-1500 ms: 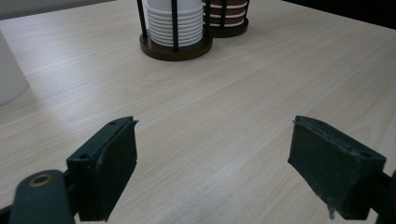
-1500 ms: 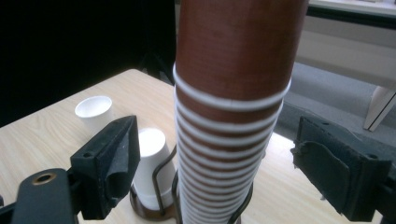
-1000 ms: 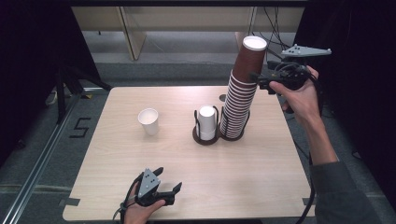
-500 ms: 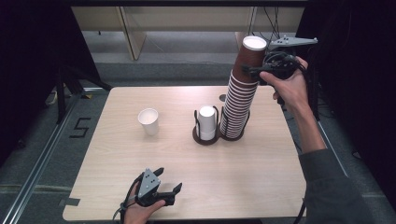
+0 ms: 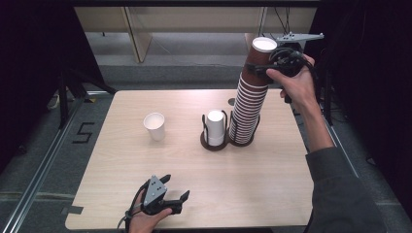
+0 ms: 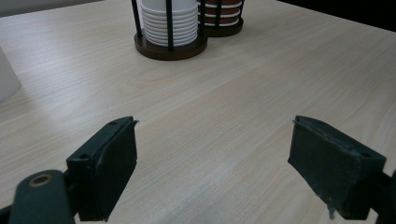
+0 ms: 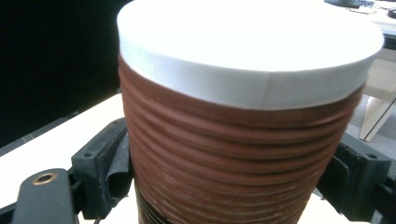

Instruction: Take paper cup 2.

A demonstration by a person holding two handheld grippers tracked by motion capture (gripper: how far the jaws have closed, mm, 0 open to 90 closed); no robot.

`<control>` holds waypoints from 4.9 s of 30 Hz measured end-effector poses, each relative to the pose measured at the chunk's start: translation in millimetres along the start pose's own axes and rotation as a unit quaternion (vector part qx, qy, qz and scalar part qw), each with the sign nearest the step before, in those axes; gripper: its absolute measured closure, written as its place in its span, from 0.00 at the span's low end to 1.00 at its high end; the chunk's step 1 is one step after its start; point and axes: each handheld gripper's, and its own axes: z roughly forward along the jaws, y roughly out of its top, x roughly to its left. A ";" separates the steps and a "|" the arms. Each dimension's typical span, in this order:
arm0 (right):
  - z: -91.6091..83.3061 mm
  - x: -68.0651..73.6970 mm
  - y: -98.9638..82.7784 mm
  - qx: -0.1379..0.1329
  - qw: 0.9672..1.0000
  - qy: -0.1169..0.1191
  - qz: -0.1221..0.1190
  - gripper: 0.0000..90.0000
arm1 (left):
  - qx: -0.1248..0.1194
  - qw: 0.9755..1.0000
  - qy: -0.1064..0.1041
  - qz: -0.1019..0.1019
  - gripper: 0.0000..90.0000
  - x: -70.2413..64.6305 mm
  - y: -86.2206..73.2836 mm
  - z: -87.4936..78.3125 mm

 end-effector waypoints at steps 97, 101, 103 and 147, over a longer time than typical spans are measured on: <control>-74.1 60.5 -113.1 -0.021 0.999 0.033 -0.023 0.20 | -0.016 1.000 -0.002 -0.006 0.16 2.6 2.7 -1.6; -64.8 68.9 -124.3 -0.014 0.999 0.045 -0.021 0.20 | -0.021 1.000 -0.002 -0.006 0.16 3.0 3.1 -2.0; -59.7 73.0 -129.4 -0.012 0.998 0.051 -0.020 0.20 | -0.020 1.000 -0.003 -0.006 0.16 3.4 3.2 -2.4; 10.7 136.1 -190.0 0.046 0.987 0.149 -0.024 0.20 | -0.069 0.997 -0.027 -0.015 0.16 5.2 7.1 -7.8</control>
